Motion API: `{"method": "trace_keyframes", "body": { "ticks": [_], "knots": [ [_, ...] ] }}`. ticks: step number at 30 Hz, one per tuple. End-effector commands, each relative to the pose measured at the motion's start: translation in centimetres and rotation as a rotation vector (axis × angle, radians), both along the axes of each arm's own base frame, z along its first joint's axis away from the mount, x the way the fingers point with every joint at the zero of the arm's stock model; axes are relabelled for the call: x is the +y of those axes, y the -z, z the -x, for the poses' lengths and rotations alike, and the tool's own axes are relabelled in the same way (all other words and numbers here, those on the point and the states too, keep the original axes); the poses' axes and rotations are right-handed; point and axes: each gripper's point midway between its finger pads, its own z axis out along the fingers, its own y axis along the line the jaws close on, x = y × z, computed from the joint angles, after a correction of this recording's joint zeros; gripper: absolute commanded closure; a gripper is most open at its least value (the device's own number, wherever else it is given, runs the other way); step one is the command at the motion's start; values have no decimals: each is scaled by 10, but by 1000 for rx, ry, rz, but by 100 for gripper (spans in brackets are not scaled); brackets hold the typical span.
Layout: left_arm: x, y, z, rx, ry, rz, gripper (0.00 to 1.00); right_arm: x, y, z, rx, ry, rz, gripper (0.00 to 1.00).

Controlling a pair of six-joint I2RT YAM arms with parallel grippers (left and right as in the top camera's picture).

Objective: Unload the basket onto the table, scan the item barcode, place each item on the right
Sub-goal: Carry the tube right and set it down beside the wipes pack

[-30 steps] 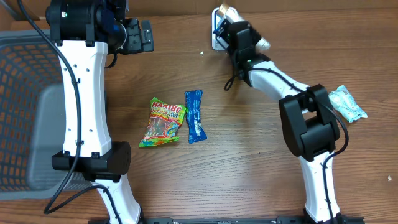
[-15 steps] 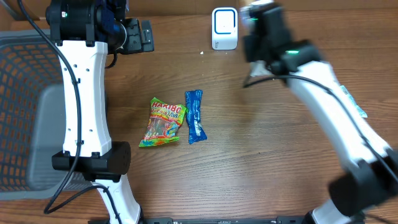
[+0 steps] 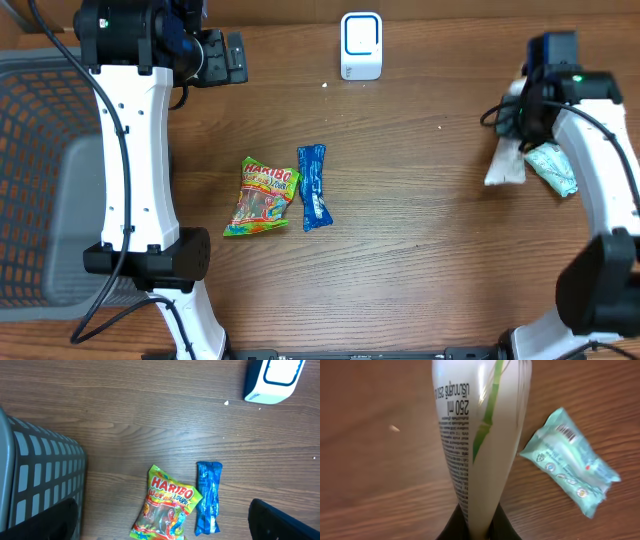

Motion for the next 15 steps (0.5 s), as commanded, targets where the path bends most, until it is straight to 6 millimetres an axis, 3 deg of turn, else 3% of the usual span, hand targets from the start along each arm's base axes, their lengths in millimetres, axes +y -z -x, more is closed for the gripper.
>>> {"method": "trace_keyframes", "body": {
  "ticks": [1, 3, 7, 8, 10, 15],
  "knots": [
    [-4, 5, -2, 11, -3, 13, 0, -7, 31, 7, 60, -111, 21, 96],
    [-4, 5, -2, 11, -3, 13, 1, -12, 51, 9, 79, -129, 26, 96],
    [-4, 5, -2, 11, -3, 14, 1, -23, 72, 11, 81, -104, 28, 96],
    [-4, 5, -2, 11, -3, 13, 0, -26, 74, 11, 77, -97, 28, 90],
    [-4, 5, -2, 11, -3, 13, 1, -32, 75, 10, 66, -79, 31, 63],
    [-4, 5, -2, 11, -3, 14, 0, -49, 71, 1, 8, 38, 3, 41]
  ]
}}
